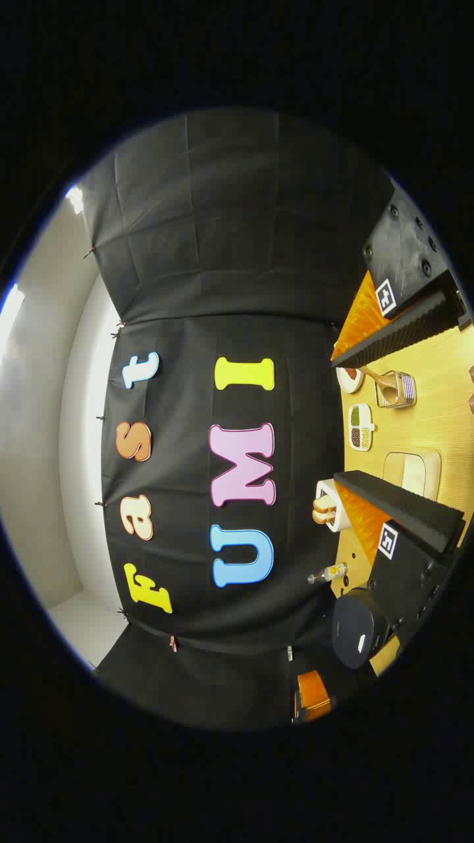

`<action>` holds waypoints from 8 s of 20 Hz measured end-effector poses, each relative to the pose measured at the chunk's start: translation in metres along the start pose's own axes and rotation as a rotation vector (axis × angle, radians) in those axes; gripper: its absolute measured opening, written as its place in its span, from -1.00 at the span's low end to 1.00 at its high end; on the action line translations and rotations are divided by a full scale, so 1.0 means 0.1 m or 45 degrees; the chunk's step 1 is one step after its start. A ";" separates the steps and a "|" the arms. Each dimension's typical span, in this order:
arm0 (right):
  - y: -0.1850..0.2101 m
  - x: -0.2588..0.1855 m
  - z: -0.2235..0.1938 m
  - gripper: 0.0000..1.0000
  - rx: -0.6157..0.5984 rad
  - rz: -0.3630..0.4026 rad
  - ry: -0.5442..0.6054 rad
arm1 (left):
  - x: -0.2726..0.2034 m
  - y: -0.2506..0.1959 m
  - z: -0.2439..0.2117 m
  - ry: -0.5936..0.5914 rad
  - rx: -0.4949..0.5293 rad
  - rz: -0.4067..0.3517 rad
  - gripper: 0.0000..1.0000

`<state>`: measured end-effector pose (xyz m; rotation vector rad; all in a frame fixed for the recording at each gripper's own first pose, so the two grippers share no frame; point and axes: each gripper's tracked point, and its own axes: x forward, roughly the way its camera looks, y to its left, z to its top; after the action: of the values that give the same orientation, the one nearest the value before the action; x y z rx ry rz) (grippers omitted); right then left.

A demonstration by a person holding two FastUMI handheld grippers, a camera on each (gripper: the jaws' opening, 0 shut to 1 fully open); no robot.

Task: Close the left gripper, press the button to open the rice cooker; take a wooden spoon from the chopstick holder with the right hand, scoop a spoonful of rice and pour it into the rice cooker, then put the wooden spoon back into the chopstick holder.

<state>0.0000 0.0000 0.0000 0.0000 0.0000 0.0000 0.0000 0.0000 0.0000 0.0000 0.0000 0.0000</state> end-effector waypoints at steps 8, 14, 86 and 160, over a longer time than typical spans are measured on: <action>0.03 0.00 -0.05 0.95 0.006 0.010 0.017 | 0.05 0.00 -0.06 0.023 -0.023 0.007 0.89; 0.01 0.04 -0.09 0.95 0.044 -0.002 0.036 | 0.05 0.07 -0.07 0.028 -0.005 0.028 0.89; -0.46 0.84 -0.48 0.96 0.028 -0.041 0.243 | 0.85 1.28 -0.40 0.230 -0.092 0.294 -0.88; 1.18 1.97 -1.99 -0.64 0.111 0.355 0.644 | -0.04 0.86 -1.69 0.556 -0.273 0.402 0.91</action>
<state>0.1967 0.1181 -0.1989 0.0871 0.5059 0.2787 -0.0043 0.0860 -0.1687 -0.2142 0.4364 0.3158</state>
